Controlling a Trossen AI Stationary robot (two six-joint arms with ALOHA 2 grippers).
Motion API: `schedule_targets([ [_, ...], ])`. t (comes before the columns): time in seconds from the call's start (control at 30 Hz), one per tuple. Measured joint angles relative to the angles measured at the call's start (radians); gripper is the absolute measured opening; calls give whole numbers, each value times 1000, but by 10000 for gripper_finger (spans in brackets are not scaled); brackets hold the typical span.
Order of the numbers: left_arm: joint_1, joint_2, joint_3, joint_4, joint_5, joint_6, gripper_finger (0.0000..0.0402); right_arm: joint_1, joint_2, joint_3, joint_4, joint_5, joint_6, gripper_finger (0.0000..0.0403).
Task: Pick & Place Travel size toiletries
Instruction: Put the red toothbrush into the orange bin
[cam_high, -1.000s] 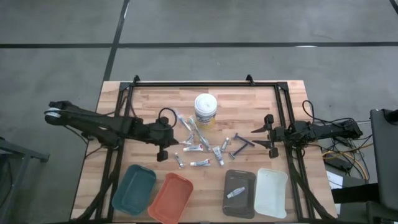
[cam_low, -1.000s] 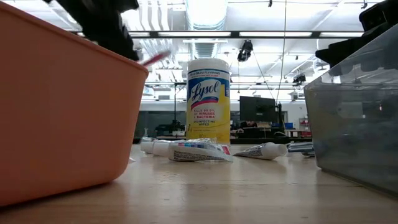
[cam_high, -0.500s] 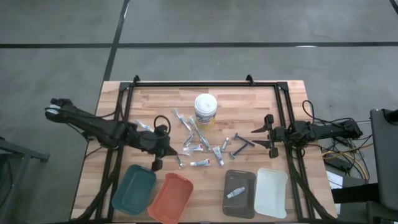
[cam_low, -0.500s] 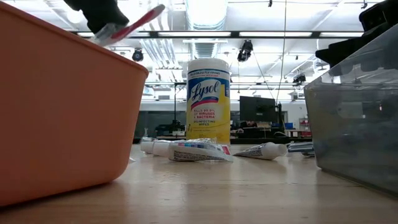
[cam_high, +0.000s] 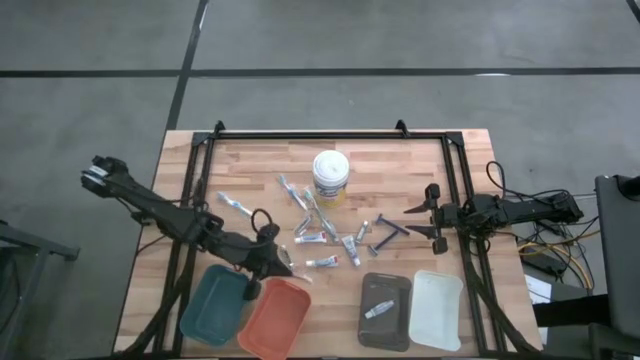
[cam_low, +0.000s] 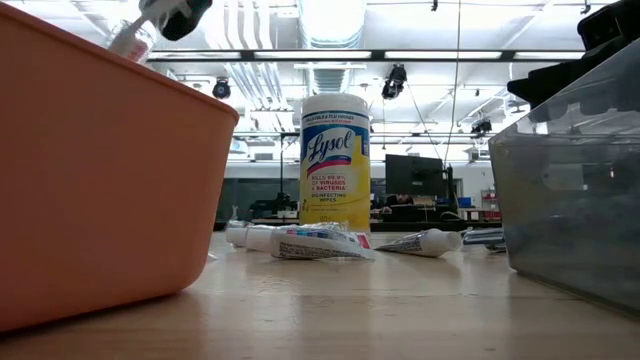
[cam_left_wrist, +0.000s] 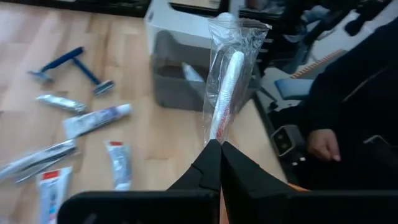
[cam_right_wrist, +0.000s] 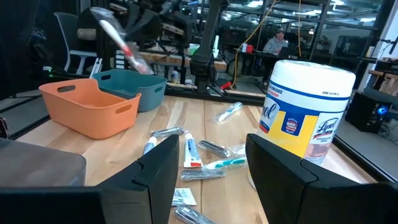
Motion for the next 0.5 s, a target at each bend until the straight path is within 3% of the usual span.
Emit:
schedule_targets([
  [0.5, -54, 114, -2, 53, 1, -66, 4, 0, 0, 0, 0, 0, 2, 183],
])
